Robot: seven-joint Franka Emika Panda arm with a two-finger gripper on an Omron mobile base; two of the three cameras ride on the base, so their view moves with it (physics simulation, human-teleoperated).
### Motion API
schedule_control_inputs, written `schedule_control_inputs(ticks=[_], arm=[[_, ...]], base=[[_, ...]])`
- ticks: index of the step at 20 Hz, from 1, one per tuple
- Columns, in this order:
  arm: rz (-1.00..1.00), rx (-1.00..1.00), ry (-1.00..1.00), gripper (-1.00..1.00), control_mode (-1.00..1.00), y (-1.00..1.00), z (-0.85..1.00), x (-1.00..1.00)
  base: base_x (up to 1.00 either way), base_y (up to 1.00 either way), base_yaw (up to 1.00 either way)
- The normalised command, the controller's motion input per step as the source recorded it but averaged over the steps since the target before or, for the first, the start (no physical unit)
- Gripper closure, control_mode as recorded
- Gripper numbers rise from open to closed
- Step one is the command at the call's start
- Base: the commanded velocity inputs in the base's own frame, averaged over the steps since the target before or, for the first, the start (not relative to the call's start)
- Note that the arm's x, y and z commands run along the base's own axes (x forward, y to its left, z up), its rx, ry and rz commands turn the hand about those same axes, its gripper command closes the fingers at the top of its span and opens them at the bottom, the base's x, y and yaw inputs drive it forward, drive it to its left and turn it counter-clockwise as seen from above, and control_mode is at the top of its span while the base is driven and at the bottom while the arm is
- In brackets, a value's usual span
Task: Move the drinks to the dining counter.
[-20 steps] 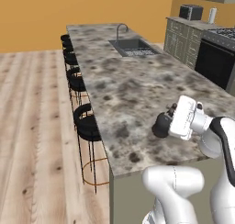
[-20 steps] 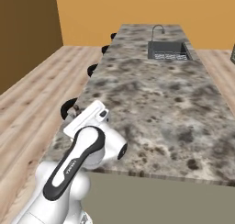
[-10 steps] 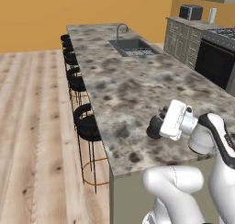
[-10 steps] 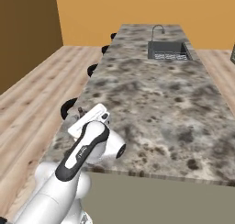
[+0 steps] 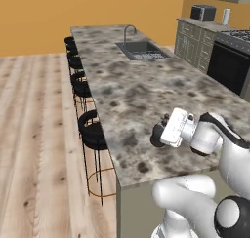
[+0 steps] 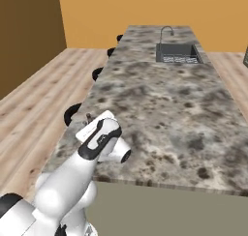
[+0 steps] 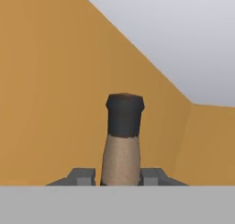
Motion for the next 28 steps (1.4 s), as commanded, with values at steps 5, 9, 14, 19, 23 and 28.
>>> schedule_control_inputs(ticks=[5, 9, 14, 19, 23, 28], arm=[[0.00, 0.00, 0.00, 1.00, -1.00, 0.00, -0.41, 0.52], [0.00, 0.00, 0.00, 1.00, -1.00, 0.00, -0.44, 0.45], [0.00, -0.01, 0.00, 1.00, -1.00, 0.00, -0.40, 0.36], [0.00, -0.01, 0.00, 1.00, -1.00, 0.00, -0.38, 0.40], [0.00, 0.00, 0.00, -1.00, -1.00, 0.00, -0.29, 0.27], [0.00, 0.00, 0.00, -1.00, -1.00, 0.19, -0.25, 0.09]], base=[[0.00, 0.00, 0.00], [0.00, 0.00, 0.00], [0.00, 0.00, 0.00], [0.00, 0.00, 0.00], [0.00, 0.00, 0.00], [0.00, 0.00, 0.00]])
